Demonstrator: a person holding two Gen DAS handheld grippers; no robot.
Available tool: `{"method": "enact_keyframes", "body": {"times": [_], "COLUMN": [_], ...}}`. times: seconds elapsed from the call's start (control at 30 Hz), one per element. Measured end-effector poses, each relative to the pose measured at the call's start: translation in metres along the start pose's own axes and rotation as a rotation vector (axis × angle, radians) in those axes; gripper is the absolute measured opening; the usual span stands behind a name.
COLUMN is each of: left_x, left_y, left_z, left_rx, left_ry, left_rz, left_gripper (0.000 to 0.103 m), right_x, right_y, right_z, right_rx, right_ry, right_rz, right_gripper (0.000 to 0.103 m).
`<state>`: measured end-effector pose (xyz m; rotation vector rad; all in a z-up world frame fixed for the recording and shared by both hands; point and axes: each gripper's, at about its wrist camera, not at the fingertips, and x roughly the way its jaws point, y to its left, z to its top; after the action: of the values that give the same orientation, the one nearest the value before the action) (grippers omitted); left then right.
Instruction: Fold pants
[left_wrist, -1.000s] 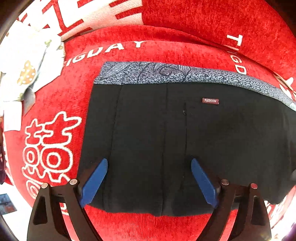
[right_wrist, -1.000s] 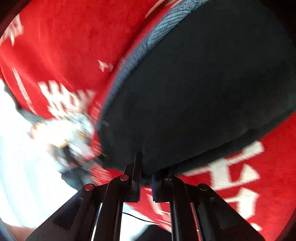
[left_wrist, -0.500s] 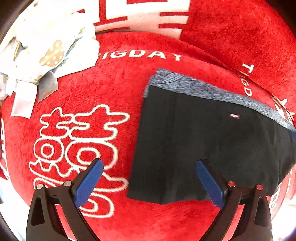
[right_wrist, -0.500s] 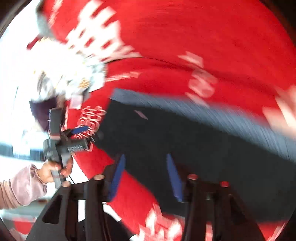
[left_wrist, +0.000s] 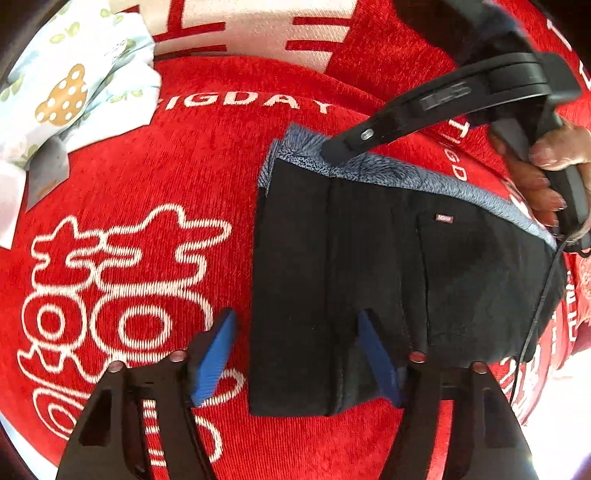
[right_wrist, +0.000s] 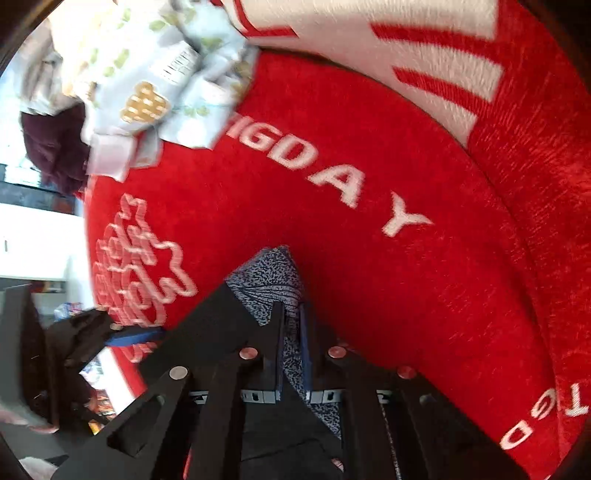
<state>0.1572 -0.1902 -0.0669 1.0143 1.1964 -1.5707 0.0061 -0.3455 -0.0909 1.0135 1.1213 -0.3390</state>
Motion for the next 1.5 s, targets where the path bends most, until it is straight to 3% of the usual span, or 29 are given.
{"method": "enact_keyframes", "body": {"times": [0.13, 0.23, 0.27, 0.33, 0.43, 0.6, 0.7, 0.73, 0.77, 0.87, 0.9, 0.97, 1.03, 1.17, 1.27, 1.33, 1.4, 1.5], "left_x": [-0.015, -0.023, -0.028, -0.038, -0.038, 0.009, 0.015, 0.015, 0.013, 0.007, 0.003, -0.008, -0.017, -0.011, 0.003, 0.022, 0.043, 0.045], "left_y": [0.008, 0.016, 0.019, 0.020, 0.009, -0.012, -0.014, -0.015, -0.015, -0.019, -0.025, -0.047, -0.077, -0.155, -0.208, -0.227, -0.235, -0.240], "left_z": [-0.016, -0.019, -0.016, -0.004, 0.019, 0.040, 0.035, 0.035, 0.035, 0.039, 0.041, 0.046, 0.045, 0.055, 0.057, 0.049, 0.037, 0.022], "left_rx": [-0.022, -0.050, -0.062, -0.069, -0.039, -0.040, -0.020, -0.011, -0.007, -0.007, -0.001, 0.030, 0.057, 0.121, 0.176, 0.175, 0.181, 0.220], "left_ry": [-0.011, -0.019, -0.030, -0.056, -0.086, -0.022, -0.052, -0.050, -0.050, -0.022, -0.018, -0.040, -0.064, -0.076, -0.086, -0.042, 0.000, -0.054], "left_rz": [0.017, 0.082, 0.088, 0.093, 0.093, 0.177, 0.227, 0.239, 0.246, 0.278, 0.289, 0.321, 0.308, 0.177, 0.182, 0.179, 0.221, 0.290], "left_gripper": [0.068, 0.069, 0.069, 0.069, 0.081, 0.081, 0.086, 0.086, 0.086, 0.086, 0.086, 0.086, 0.086, 0.086, 0.086, 0.086, 0.086, 0.086], "right_x": [-0.010, 0.014, 0.027, 0.031, 0.008, -0.045, -0.048, -0.049, -0.056, -0.074, -0.082, -0.098, -0.113, -0.128, -0.130, -0.134, -0.144, -0.165], "right_y": [0.014, 0.010, 0.006, 0.001, 0.003, -0.022, -0.065, -0.079, -0.100, -0.135, -0.148, -0.151, -0.142, -0.137, -0.152, -0.174, -0.200, -0.244], "right_z": [-0.002, 0.006, 0.007, 0.006, -0.013, -0.100, -0.158, -0.173, -0.195, -0.237, -0.257, -0.277, -0.284, -0.291, -0.305, -0.325, -0.353, -0.401], "right_rx": [-0.034, -0.002, 0.022, 0.103, 0.183, 0.352, 0.509, 0.559, 0.643, 0.838, 0.917, 0.952, 0.891, 0.782, 0.747, 0.776, 0.826, 0.895], "right_ry": [-0.007, 0.012, 0.023, -0.047, -0.128, -0.219, -0.211, -0.250, -0.329, -0.454, -0.482, -0.502, -0.515, -0.504, -0.476, -0.481, -0.503, -0.557], "right_rz": [0.077, -0.002, -0.037, -0.038, -0.072, -0.090, -0.134, -0.093, -0.016, -0.056, -0.089, -0.125, -0.183, -0.153, -0.198, -0.210, -0.238, -0.273], "right_gripper": [0.008, 0.008, 0.013, 0.018, 0.022, 0.022, 0.021, 0.008, 0.006, 0.006, 0.006, 0.010, 0.013, 0.014, 0.014, 0.014, 0.012, 0.005]}}
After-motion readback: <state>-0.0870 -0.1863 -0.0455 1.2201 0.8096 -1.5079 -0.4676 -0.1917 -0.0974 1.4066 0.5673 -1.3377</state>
